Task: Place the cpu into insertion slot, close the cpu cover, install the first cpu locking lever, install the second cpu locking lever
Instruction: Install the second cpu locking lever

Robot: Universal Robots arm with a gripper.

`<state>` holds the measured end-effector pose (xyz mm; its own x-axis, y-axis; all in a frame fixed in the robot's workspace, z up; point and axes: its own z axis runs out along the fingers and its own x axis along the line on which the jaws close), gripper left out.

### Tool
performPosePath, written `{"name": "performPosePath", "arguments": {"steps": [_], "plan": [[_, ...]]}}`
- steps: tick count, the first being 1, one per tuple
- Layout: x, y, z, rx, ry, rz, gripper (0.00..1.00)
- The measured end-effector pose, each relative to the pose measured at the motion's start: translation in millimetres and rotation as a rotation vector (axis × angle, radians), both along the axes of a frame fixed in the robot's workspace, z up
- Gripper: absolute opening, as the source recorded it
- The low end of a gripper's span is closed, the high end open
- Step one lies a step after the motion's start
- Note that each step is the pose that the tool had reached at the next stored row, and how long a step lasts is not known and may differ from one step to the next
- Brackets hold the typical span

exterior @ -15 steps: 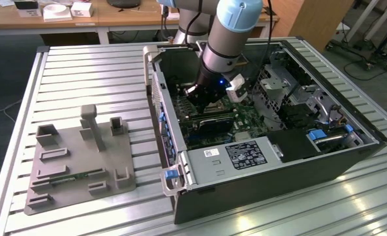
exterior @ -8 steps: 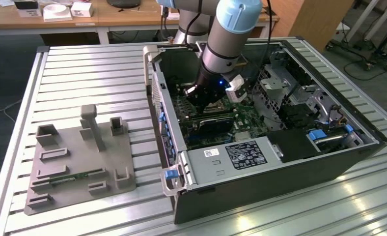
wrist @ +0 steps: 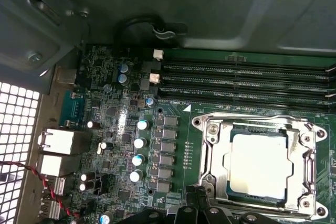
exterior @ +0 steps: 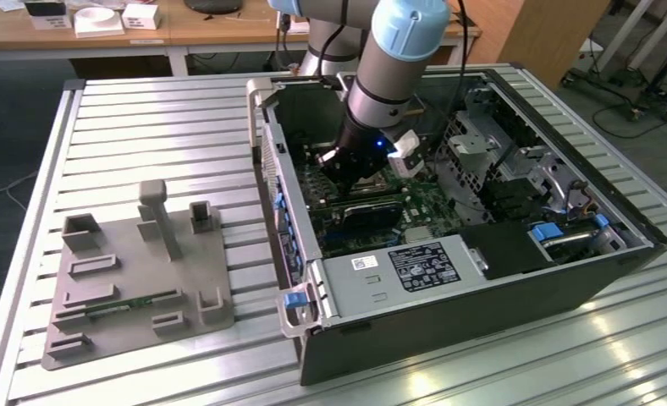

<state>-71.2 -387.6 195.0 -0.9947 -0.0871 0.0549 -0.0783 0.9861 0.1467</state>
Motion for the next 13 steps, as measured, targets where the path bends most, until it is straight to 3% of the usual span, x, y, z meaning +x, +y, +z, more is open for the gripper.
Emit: {"name": "performPosePath", "arguments": {"steps": [13], "plan": [[0.1,2.7,2.9,-0.0059,-0.003,0.0,0.1]]}}
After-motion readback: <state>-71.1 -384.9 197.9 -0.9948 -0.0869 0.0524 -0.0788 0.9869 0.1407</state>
